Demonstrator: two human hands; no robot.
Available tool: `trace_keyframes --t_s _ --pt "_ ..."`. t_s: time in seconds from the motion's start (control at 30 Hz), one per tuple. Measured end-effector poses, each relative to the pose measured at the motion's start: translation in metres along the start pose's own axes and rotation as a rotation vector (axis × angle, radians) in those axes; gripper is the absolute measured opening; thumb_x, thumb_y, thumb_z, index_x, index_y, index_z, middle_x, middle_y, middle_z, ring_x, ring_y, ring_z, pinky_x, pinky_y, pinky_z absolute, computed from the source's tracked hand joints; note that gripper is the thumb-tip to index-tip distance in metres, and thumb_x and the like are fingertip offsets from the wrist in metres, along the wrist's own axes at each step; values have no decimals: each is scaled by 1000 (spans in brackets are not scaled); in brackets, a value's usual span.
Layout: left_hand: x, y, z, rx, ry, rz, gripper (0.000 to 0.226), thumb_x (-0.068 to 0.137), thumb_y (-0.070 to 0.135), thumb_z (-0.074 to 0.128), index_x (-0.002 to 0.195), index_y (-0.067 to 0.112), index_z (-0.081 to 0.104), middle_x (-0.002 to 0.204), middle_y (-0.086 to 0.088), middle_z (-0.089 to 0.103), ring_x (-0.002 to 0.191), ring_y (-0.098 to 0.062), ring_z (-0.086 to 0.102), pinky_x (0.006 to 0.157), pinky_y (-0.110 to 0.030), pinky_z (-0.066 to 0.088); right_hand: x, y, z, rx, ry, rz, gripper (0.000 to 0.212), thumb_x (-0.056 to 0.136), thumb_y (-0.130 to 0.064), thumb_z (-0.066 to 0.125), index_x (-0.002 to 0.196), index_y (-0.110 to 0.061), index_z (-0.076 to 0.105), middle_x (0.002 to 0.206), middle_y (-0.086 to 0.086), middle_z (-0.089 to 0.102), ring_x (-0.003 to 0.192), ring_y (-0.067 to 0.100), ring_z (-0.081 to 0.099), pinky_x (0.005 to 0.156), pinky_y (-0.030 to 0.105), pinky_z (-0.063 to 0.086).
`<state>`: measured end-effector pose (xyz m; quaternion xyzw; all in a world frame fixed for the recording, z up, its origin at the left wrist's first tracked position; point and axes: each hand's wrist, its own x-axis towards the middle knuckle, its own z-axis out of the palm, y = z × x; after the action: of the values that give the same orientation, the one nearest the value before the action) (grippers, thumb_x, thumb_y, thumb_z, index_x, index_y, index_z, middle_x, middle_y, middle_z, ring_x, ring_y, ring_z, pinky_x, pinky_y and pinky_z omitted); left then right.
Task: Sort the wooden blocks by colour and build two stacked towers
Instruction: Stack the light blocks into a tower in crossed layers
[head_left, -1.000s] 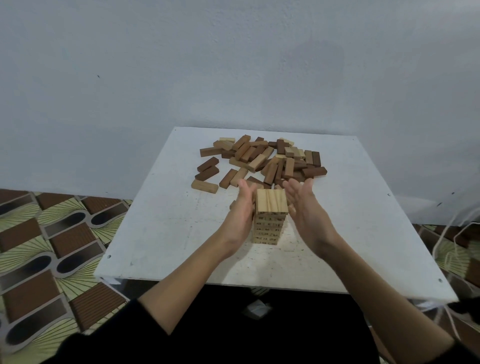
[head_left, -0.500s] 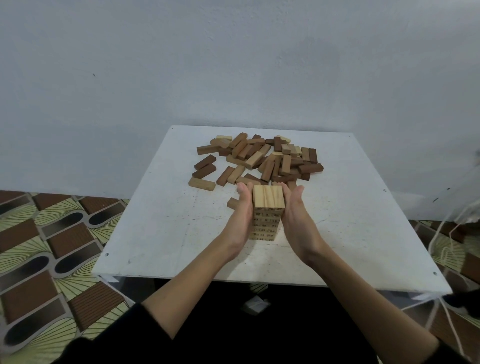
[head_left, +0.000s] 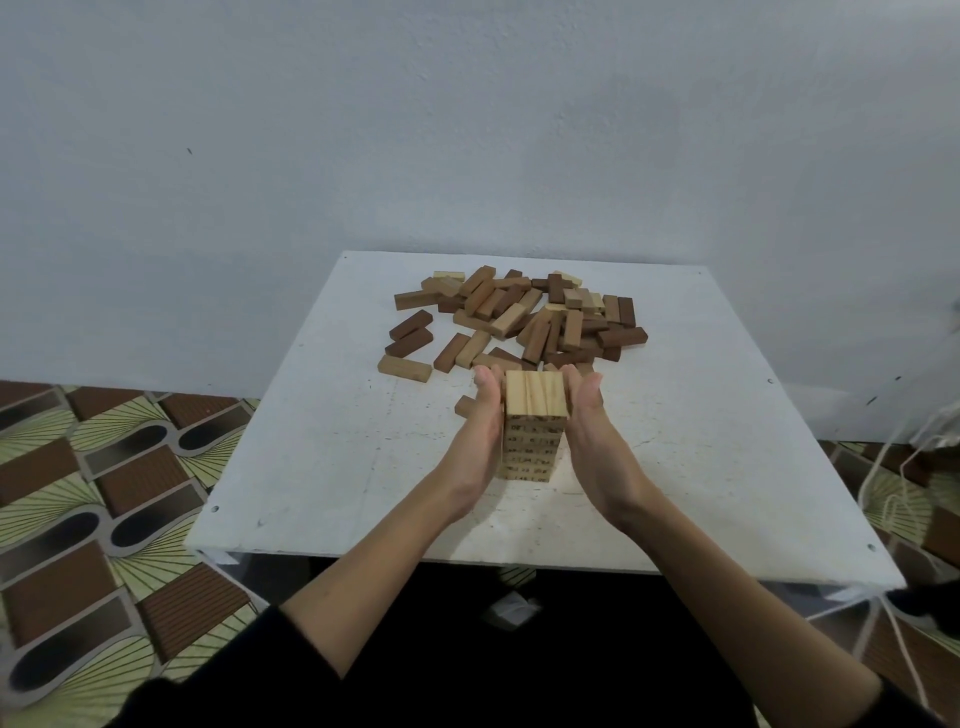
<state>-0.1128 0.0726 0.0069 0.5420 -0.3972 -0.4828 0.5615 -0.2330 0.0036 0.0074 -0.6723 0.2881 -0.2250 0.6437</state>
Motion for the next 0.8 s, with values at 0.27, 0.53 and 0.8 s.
trace_keyframes --t_s 0.27,0.53,0.8 --pt "12 2 -39 270 -47 151 95 65 26 81 143 27 26 137 5 44 124 0 46 101 -20 39 10 -13 -40 -224 -45 -110 92 66 -28 79 143 -26 28 138 -11 42 129 1 39 90 4 36" --pt "19 3 -35 315 -14 182 89 65 20 79 139 26 30 126 -4 53 112 -3 54 93 -17 45 21 -19 -38 -398 -69 -211 82 73 -13 79 137 -27 31 121 -4 49 120 13 46 102 26 36" --pt "20 3 -33 297 27 187 87 65 19 79 138 26 33 123 -3 55 110 -3 55 92 -15 45 24 -18 -36 -398 -72 -194 78 75 -9 76 139 -22 34 119 1 50 115 10 48 87 5 40"
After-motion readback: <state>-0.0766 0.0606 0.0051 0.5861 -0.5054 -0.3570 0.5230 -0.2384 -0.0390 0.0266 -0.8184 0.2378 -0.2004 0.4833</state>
